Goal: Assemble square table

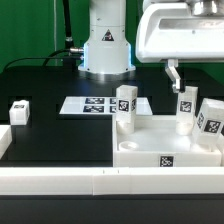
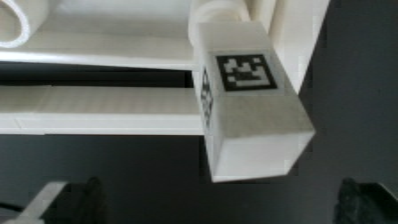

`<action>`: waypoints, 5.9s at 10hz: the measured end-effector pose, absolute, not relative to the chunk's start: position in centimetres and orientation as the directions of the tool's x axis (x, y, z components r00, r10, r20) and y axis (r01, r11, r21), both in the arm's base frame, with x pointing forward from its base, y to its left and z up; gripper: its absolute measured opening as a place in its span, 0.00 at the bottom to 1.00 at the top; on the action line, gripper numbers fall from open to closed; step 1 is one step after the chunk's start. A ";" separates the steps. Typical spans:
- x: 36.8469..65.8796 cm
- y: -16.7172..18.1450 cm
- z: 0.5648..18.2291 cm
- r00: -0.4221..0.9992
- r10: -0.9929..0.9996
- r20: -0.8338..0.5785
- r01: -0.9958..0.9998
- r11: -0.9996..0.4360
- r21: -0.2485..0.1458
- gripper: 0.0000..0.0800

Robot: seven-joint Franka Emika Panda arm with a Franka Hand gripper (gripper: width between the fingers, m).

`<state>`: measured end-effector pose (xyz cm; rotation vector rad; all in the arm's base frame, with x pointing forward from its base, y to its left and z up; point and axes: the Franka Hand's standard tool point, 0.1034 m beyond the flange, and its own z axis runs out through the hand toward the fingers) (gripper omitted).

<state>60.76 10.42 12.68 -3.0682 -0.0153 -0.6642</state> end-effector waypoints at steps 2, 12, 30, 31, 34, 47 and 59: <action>61.0 10.5 12.8 0.911 0.009 0.412 0.010 -1.000 -0.001 0.81; 61.0 11.5 10.0 0.996 -0.031 0.078 -0.032 -0.999 0.005 0.81; 60.7 10.8 9.2 0.621 -0.778 0.098 -0.765 -0.628 -0.141 0.36; 60.7 10.8 9.2 0.477 -0.877 0.062 -0.861 -0.480 -0.164 0.36; 60.7 10.8 9.2 0.417 -0.908 0.048 -0.892 -0.419 -0.169 0.36; 61.1 10.4 9.4 0.986 0.015 0.166 0.012 -1.000 0.021 0.81; 60.9 10.8 9.3 0.839 -0.524 0.147 -0.518 -0.851 -0.084 0.36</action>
Offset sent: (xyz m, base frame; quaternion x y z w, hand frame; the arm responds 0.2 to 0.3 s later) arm 0.0000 0.0000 0.0000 0.0000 0.0000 0.0000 1.0000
